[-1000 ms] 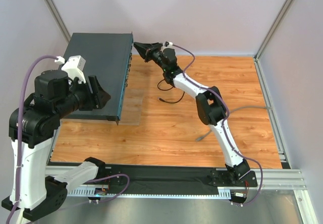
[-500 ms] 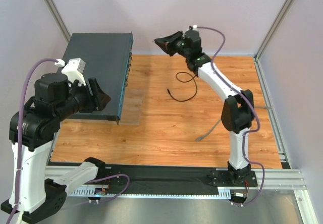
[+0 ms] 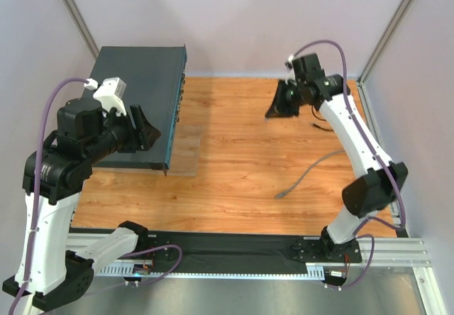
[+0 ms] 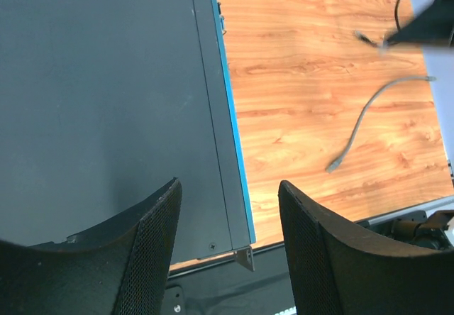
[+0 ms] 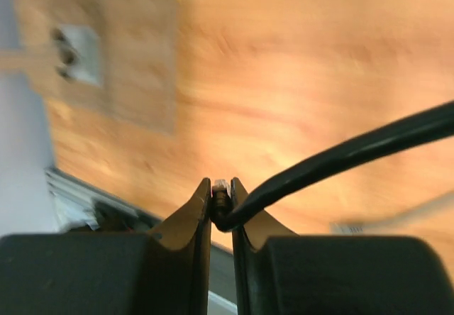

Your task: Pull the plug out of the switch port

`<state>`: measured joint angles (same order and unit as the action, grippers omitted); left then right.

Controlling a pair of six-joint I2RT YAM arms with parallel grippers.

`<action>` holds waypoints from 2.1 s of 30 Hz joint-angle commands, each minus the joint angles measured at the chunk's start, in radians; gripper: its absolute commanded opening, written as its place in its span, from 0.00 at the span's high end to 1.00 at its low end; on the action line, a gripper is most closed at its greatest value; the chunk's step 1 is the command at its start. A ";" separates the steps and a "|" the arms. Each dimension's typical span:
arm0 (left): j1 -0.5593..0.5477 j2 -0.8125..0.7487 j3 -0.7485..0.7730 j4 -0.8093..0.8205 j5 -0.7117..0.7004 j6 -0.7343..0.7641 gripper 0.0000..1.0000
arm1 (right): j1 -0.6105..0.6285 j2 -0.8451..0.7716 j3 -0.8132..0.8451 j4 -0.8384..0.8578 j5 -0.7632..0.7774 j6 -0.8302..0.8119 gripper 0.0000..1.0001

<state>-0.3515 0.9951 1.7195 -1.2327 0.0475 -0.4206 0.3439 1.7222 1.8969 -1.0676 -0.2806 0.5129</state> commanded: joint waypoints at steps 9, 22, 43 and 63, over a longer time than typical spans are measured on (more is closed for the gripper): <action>0.005 0.017 0.049 0.027 0.023 0.019 0.35 | -0.003 -0.191 -0.651 -0.032 -0.048 -0.114 0.97; 0.005 0.016 0.071 0.016 0.011 0.002 0.35 | 0.030 -0.226 -0.678 -0.130 0.064 -0.094 0.38; 0.005 -0.059 -0.052 0.036 0.005 -0.064 0.40 | 0.305 0.215 0.504 -0.068 0.201 0.457 0.67; 0.005 -0.113 -0.110 0.061 0.008 -0.070 0.40 | 0.446 0.343 0.596 0.170 0.224 0.492 0.68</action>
<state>-0.3515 0.8898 1.6146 -1.1999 0.0448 -0.4850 0.7753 2.0487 2.4424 -0.9489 -0.0807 0.9783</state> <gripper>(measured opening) 0.599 0.321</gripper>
